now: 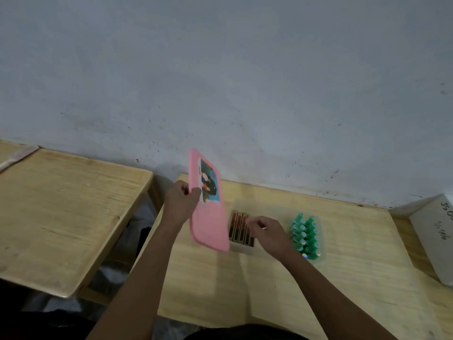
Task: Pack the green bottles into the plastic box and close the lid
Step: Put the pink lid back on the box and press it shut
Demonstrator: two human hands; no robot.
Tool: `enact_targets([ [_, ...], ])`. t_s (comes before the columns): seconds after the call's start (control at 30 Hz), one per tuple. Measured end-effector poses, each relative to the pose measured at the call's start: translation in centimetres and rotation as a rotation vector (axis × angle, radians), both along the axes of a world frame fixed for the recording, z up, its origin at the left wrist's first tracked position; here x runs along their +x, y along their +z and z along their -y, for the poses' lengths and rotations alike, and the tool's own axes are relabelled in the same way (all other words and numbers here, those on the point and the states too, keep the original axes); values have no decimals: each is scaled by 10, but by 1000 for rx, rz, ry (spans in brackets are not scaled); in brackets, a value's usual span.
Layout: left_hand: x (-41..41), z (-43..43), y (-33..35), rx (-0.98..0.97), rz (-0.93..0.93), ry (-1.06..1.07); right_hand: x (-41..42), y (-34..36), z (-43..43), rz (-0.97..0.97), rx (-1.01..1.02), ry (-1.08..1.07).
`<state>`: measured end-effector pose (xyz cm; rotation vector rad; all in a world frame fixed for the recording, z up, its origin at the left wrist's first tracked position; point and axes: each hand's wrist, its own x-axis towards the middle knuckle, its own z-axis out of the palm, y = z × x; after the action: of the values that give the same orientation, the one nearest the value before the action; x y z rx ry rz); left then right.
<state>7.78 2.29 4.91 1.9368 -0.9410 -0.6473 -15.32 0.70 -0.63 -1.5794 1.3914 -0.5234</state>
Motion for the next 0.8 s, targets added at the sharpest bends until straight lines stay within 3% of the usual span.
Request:
enact_targets([
  [0.1, -24, 2, 21, -127, -120, -14, 9, 7, -1, 242, 325, -156],
  [0.17, -39, 2, 20, -145, -290, -42, 9, 3, 1, 554, 518, -230],
  [0.23, -52, 1, 14, -131, -472, -48, 1, 1, 6, 832, 554, -400],
  [0.33, -71, 0, 8, -139, -819, -72, -25, 7, 11, 960, 455, -619],
  [0.53, -79, 16, -4, -164, -1124, -65, -83, 21, 7, 769, 340, -622],
  [0.6, -69, 22, -6, -166, -1150, -50, -104, 27, 7, 700, 323, -616],
  [0.73, -56, 27, -15, -4, -978, -187, -133, 36, 13, 527, 255, -586],
  [0.8, -64, 27, -21, 94, -750, -235, -135, 36, 19, 374, 165, -613],
])
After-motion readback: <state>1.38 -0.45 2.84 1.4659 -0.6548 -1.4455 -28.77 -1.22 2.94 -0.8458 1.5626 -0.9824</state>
